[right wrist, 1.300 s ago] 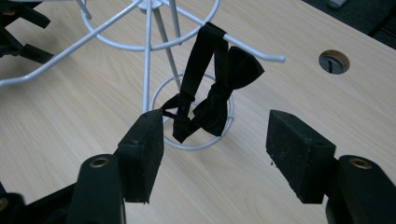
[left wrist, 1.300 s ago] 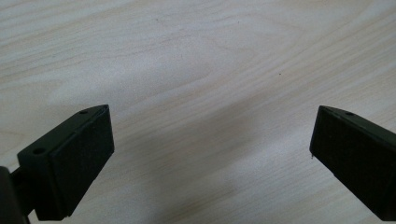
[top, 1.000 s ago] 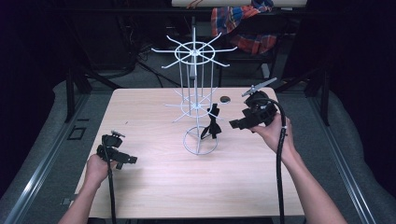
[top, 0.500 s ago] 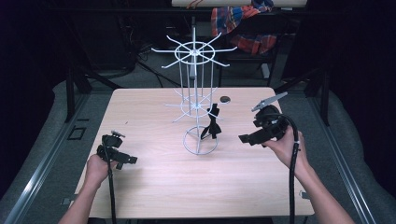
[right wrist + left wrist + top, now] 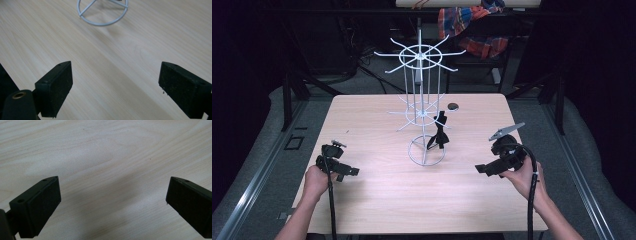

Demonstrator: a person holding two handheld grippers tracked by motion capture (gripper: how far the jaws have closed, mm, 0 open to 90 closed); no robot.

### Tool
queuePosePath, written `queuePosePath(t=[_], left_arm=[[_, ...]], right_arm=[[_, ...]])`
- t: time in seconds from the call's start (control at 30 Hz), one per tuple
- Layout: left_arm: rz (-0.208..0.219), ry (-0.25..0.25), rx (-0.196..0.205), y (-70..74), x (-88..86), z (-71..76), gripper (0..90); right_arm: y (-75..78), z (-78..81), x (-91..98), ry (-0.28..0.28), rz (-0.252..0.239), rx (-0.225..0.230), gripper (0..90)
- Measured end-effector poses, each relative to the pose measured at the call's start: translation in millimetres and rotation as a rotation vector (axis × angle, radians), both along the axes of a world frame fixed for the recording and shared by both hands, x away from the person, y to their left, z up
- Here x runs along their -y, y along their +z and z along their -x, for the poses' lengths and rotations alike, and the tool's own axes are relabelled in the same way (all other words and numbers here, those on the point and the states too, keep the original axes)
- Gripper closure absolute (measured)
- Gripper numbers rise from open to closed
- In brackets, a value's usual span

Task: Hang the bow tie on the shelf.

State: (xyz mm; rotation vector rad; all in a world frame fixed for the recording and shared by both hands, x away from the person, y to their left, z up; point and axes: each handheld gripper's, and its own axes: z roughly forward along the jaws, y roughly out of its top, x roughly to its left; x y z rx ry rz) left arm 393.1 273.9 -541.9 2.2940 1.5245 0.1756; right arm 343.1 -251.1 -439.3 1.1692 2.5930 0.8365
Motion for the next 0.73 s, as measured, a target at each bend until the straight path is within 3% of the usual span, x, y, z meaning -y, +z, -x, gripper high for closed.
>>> queuePosePath(t=[0.2,0.47,0.73], left_arm=[[-0.002,0.000,-0.003,-0.6,0.0,-0.3,0.0],[-0.003,-0.008,-0.007,-0.5,1.5,-1.0,0.0],[-0.005,-0.007,-0.003,-1.5,1.3,-1.8,0.0]], right_arm=[[-22.5,6.1,6.8,-0.006,0.021,-0.006,10.6],[-65.2,7.5,12.7,-0.008,0.058,-0.122,10.2],[-70.6,5.6,18.2,-0.027,0.051,-0.131,12.3]])
